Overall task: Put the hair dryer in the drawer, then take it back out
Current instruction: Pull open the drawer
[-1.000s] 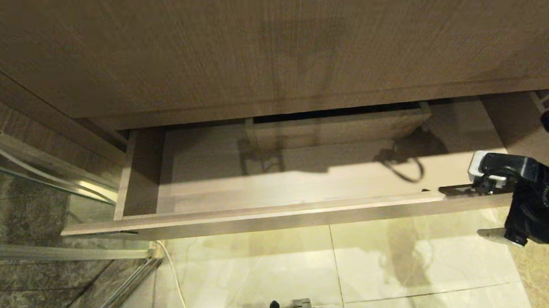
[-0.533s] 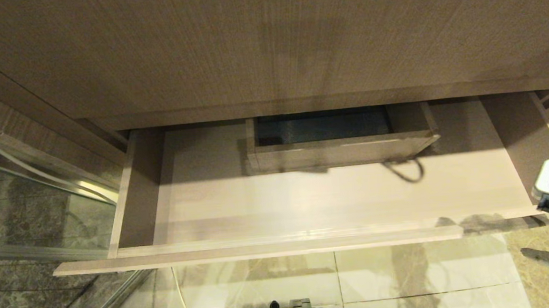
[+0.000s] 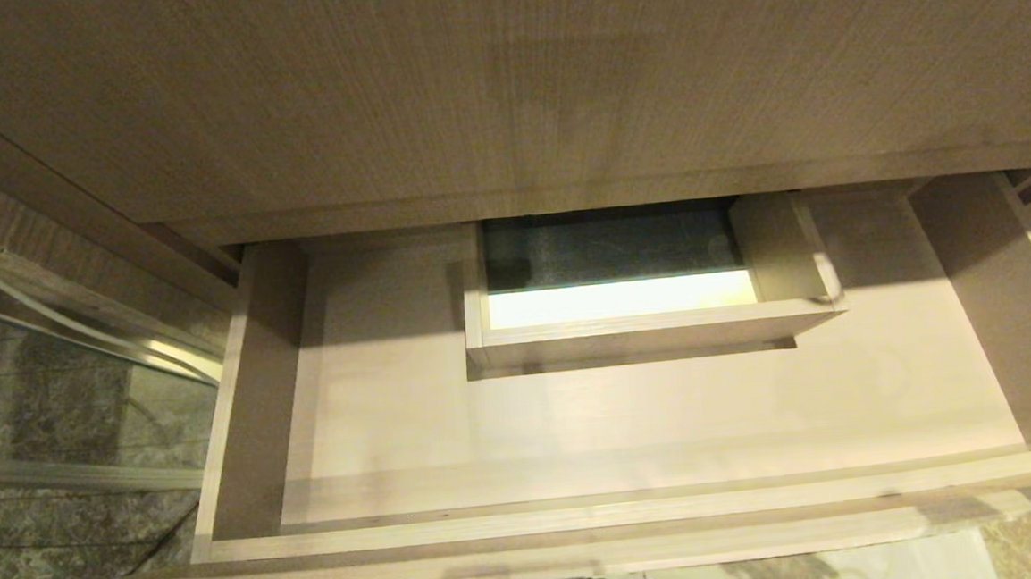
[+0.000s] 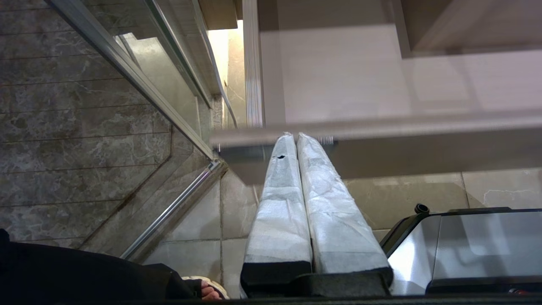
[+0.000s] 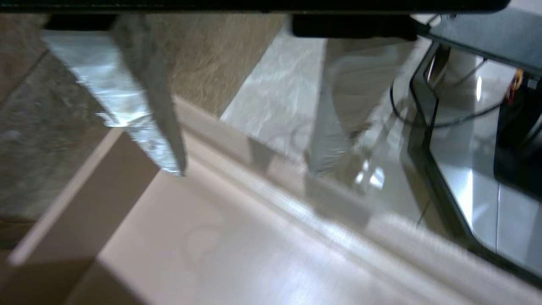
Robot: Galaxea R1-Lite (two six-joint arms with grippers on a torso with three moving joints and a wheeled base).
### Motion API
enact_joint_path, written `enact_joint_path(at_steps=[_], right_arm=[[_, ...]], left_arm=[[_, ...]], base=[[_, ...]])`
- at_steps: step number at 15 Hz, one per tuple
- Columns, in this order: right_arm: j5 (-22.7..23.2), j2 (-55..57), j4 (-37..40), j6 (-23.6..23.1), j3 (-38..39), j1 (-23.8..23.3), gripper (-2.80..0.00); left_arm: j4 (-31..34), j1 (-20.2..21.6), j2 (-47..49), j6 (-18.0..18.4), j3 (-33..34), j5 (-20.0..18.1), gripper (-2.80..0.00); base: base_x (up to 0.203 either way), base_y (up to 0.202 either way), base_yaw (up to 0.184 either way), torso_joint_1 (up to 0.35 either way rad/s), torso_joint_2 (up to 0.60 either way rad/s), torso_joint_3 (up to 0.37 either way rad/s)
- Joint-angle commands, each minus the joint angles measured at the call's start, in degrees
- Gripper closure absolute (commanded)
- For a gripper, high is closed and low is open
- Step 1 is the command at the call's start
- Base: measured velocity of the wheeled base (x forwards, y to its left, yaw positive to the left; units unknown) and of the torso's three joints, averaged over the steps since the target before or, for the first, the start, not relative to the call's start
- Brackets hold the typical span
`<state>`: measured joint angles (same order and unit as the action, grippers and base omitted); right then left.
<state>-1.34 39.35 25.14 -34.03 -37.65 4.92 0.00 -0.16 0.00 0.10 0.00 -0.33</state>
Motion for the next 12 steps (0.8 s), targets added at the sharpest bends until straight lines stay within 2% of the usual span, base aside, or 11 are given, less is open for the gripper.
enact_joint_path(at_steps=[1,3,7,10,12], right_arm=[[-0.1,-6.9,-0.3,0.1,-0.7,-0.1,0.00],[-0.3,-9.8,-0.9,0.7,-1.5,-1.5,0.00],[-0.3,-13.5,0.4,5.4,-2.5,-2.1,0.00],[-0.3,-19.1,6.7,10.4,-4.0,-2.2,0.00],[-0.6,-20.7,7.6,12.6,-4.3,-2.2,0.00]], left_arm=[[0.0,0.0,0.0,0.0,0.0,0.0,0.00],[0.0,0.0,0.0,0.0,0.1,0.0,0.00],[0.0,0.0,0.0,0.0,0.1,0.0,0.00],[0.0,0.1,0.0,0.0,0.0,0.0,0.00],[0.0,0.0,0.0,0.0,0.1,0.0,0.00]], base=[[0.000,0.000,0.000,0.000,0.00,0.000],[0.000,0.000,0.000,0.000,0.00,0.000],[0.000,0.000,0.000,0.000,0.00,0.000],[0.000,0.000,0.000,0.000,0.00,0.000],[0.000,0.000,0.000,0.141,-0.09,-0.062]])
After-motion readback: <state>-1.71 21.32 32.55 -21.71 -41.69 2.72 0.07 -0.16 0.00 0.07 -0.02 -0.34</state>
